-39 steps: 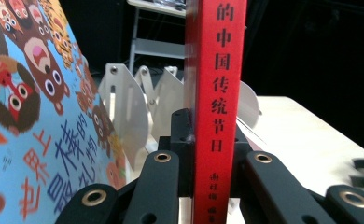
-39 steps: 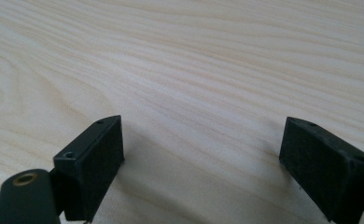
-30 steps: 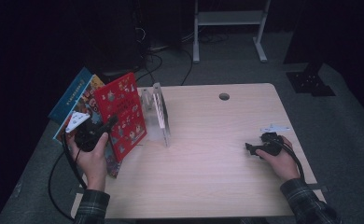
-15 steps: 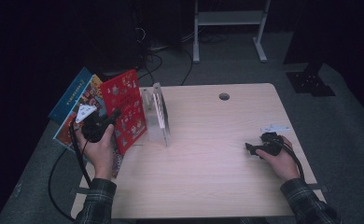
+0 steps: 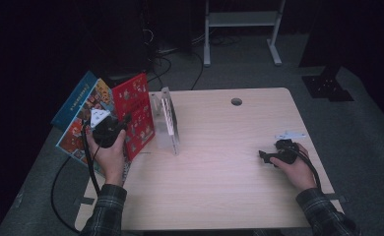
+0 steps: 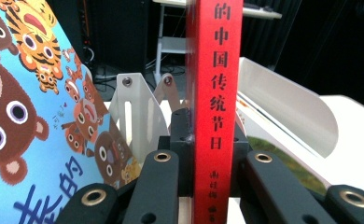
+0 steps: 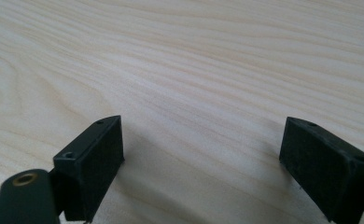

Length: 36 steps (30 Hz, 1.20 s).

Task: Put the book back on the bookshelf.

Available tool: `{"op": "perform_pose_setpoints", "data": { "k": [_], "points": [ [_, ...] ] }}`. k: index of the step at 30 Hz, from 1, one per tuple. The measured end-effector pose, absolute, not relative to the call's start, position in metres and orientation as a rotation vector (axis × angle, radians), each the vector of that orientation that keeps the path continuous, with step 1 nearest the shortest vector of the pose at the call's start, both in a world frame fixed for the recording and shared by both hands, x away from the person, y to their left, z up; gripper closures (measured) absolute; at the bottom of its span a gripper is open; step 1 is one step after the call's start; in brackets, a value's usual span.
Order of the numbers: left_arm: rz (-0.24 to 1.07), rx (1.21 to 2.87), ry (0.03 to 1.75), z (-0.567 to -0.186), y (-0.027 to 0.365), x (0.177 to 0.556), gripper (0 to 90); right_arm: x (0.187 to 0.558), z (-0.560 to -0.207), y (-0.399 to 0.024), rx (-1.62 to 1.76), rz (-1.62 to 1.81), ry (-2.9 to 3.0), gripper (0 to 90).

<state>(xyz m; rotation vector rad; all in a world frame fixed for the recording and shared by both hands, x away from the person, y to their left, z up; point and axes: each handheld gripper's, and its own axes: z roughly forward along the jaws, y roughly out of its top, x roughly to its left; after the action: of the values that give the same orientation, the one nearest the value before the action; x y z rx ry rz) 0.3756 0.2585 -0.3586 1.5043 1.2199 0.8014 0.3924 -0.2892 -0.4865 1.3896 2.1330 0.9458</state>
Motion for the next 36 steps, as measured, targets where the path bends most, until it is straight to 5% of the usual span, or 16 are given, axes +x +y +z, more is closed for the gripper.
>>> {"op": "perform_pose_setpoints", "data": {
  "k": [36],
  "points": [
    [0.634, 1.541, 1.416, -0.385, 0.262, 0.376, 75.8, 0.393, -0.486, -0.289, 1.39, 0.945, 2.132, 12.3]
  ]
}}
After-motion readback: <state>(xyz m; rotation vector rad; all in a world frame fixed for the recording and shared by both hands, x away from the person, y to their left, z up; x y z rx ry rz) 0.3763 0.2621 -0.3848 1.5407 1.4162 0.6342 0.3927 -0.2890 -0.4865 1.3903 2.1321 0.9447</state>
